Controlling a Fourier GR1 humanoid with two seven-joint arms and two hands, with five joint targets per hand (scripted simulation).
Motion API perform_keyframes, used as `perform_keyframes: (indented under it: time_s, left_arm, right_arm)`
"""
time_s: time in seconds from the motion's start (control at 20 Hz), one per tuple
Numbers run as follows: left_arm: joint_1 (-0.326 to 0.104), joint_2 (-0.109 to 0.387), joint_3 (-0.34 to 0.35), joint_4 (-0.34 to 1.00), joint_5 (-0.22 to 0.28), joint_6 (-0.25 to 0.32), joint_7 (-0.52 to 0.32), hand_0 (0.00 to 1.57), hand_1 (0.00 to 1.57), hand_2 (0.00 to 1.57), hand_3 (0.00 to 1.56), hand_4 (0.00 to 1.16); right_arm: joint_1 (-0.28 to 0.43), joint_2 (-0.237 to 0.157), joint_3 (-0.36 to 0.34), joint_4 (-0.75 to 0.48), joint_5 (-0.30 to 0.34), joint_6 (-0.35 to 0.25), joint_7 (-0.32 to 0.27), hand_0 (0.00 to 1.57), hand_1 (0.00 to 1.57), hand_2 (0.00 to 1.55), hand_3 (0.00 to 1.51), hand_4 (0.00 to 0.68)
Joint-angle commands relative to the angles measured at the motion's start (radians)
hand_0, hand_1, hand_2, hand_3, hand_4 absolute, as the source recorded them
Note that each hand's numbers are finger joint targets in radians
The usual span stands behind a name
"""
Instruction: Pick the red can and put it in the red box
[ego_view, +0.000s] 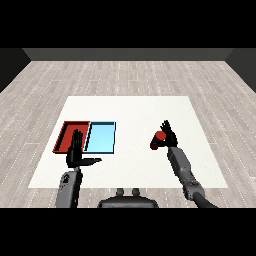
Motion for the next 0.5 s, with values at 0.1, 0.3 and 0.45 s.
perform_keyframes:
  time_s: [0.1,0.3,0.45]
  left_arm:
    - [-0.013,-0.006,-0.009,-0.013,-0.014,0.023,0.027,0.00,0.00,0.00,0.00,0.00]
    - [-0.024,0.063,0.069,0.021,0.066,-0.059,0.014,0.00,0.00,0.00,0.00,0.00]
    - [-0.064,-0.004,0.023,0.085,-0.006,0.028,-0.027,0.00,0.00,0.00,0.00,0.00]
  right_arm:
    - [0.012,0.052,0.037,-0.015,0.027,-0.048,0.007,0.00,0.00,0.00,0.00,0.000]
    - [-0.011,0.006,0.009,-0.010,-0.001,-0.019,0.041,0.00,0.00,0.00,0.00,0.000]
    - [-0.041,0.042,0.022,0.071,0.029,-0.032,-0.033,0.00,0.00,0.00,0.00,0.000]
